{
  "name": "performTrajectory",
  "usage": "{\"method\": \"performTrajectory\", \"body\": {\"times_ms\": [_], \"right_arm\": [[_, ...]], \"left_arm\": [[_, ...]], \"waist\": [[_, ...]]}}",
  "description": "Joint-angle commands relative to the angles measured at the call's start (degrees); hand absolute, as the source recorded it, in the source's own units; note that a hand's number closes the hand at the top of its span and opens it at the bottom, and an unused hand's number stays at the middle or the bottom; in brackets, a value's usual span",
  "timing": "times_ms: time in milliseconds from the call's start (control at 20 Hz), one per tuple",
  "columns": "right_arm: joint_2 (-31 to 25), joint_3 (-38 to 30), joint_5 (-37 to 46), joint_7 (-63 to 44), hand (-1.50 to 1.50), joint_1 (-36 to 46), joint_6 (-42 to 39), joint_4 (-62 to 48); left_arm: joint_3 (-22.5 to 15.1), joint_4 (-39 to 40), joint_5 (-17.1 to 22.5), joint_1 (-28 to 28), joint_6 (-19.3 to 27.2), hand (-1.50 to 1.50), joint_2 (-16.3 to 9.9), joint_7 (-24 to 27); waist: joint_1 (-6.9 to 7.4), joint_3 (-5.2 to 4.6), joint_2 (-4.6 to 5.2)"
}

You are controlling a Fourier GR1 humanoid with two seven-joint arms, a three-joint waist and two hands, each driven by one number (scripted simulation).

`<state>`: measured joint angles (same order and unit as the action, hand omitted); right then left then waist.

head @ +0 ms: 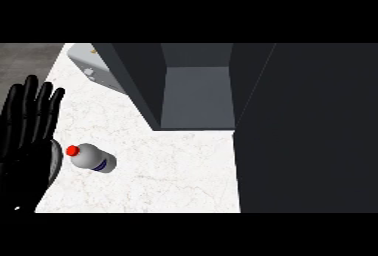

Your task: Pick up the bottled water, place it into the cabinet and close the cabinet

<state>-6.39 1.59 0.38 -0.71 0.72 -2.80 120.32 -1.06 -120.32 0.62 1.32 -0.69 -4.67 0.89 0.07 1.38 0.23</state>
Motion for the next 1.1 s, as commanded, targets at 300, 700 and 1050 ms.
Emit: {"method": "performTrajectory", "body": {"times_ms": [300, 700, 1050], "right_arm": [[5.2, 3.0, -10.2, -3.6, -1.5, -8.6, -2.5, -0.7], [4.3, 4.4, -18.4, -8.2, -1.5, -19.3, -6.0, 6.9], [5.3, 5.4, -18.6, -9.7, -1.5, -22.2, -5.4, 12.4]], "left_arm": [[-1.8, 4.1, 16.2, -8.0, -7.9, -1.5, 0.6, -8.6], [3.8, -7.6, 30.5, -18.0, -9.8, -1.5, -4.9, -21.4], [7.9, -6.2, 32.9, -23.7, -16.4, -1.5, -4.5, -17.5]], "waist": [[0.44, -1.32, 0.98], [0.19, -1.35, -0.44], [0.01, -1.39, -0.33]]}}
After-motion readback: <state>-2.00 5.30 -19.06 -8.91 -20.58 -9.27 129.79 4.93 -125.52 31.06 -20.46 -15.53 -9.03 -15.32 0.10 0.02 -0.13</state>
